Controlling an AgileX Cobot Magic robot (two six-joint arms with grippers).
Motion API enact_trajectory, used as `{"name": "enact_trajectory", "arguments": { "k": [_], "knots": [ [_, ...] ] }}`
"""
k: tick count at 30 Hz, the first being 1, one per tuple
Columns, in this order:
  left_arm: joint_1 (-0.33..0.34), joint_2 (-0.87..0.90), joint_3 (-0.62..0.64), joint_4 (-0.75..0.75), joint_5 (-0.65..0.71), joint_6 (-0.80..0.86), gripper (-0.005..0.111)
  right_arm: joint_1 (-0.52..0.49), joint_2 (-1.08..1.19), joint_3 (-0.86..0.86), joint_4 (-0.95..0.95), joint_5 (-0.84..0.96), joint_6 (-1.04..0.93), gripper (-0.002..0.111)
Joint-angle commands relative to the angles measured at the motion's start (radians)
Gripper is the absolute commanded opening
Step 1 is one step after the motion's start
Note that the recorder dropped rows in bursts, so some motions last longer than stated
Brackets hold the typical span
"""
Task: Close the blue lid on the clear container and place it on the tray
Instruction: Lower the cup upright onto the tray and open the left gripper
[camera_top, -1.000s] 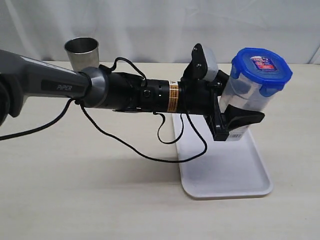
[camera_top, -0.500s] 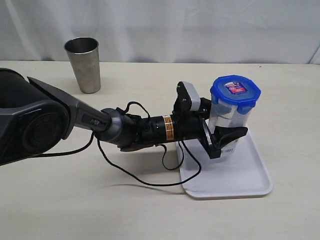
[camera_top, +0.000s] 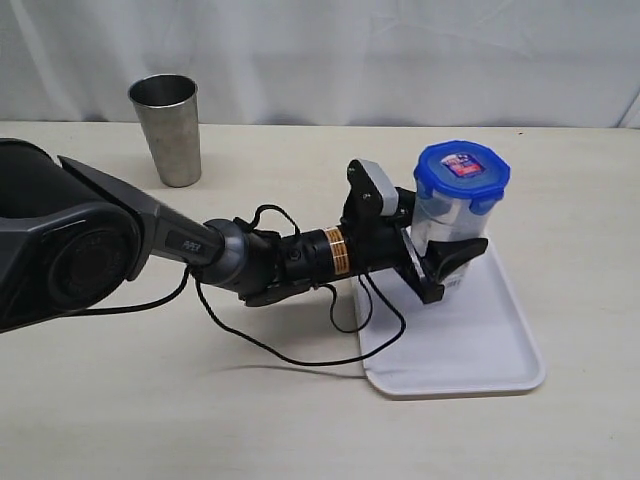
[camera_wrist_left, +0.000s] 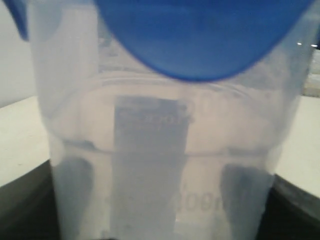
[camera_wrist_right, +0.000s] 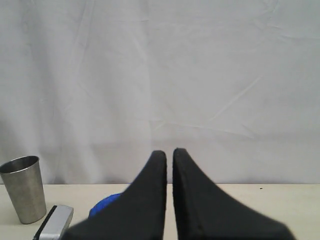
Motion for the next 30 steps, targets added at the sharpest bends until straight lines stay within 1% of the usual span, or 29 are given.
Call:
{"name": "enact_trajectory", "arguments": {
  "k": [1,5,8,15,16,18,19,21,24,25,27,30],
  "knots": [
    [0.001,-0.007,-0.008,-0.144,-0.040,0.020,0.000,-0.006,-0.003,0.003,-0.001,0.002,-0.005,0.005],
    [0.001,0.004,-0.008,-0.181,-0.038,0.036,0.000,-0.006,-0.003,0.003,-0.001,0.002,-0.005,0.005],
    [0.001,0.005,-0.008,-0.181,-0.007,0.036,0.000,-0.006,-0.003,0.003,-0.001,0.002,-0.009,0.005],
    [0.001,0.005,-0.008,-0.164,-0.003,0.036,0.000,-0.006,-0.003,0.003,-0.001,0.002,-0.011,0.005],
    [0.001,0.005,-0.008,-0.164,0.000,0.036,0.002,-0.006,-0.003,0.003,-0.001,0.002,-0.011,0.005],
    [0.001,0.005,-0.008,-0.164,0.002,0.036,0.010,-0.006,-0.003,0.003,-0.001,0.002,-0.011,0.005],
    [0.001,0.005,-0.008,-0.164,0.002,0.036,0.017,-0.006,-0.003,0.003,-0.001,0.002,-0.011,0.005],
    [0.001,0.005,-0.008,-0.162,0.002,0.036,0.032,-0.006,-0.003,0.003,-0.001,0.002,-0.011,0.005],
    [0.001,0.005,-0.008,-0.141,0.005,0.062,0.060,-0.006,-0.003,0.003,-0.001,0.002,-0.011,0.005],
    [0.001,0.005,-0.008,-0.129,0.005,0.076,0.066,-0.006,-0.003,0.003,-0.001,0.002,-0.011,0.005],
    [0.001,0.005,-0.008,-0.127,0.005,0.086,0.075,-0.006,-0.003,0.003,-0.001,0.002,-0.011,0.005],
    [0.001,0.005,-0.008,-0.129,0.005,0.086,0.079,-0.006,-0.003,0.003,-0.001,0.002,-0.011,0.005]
  ]
}}
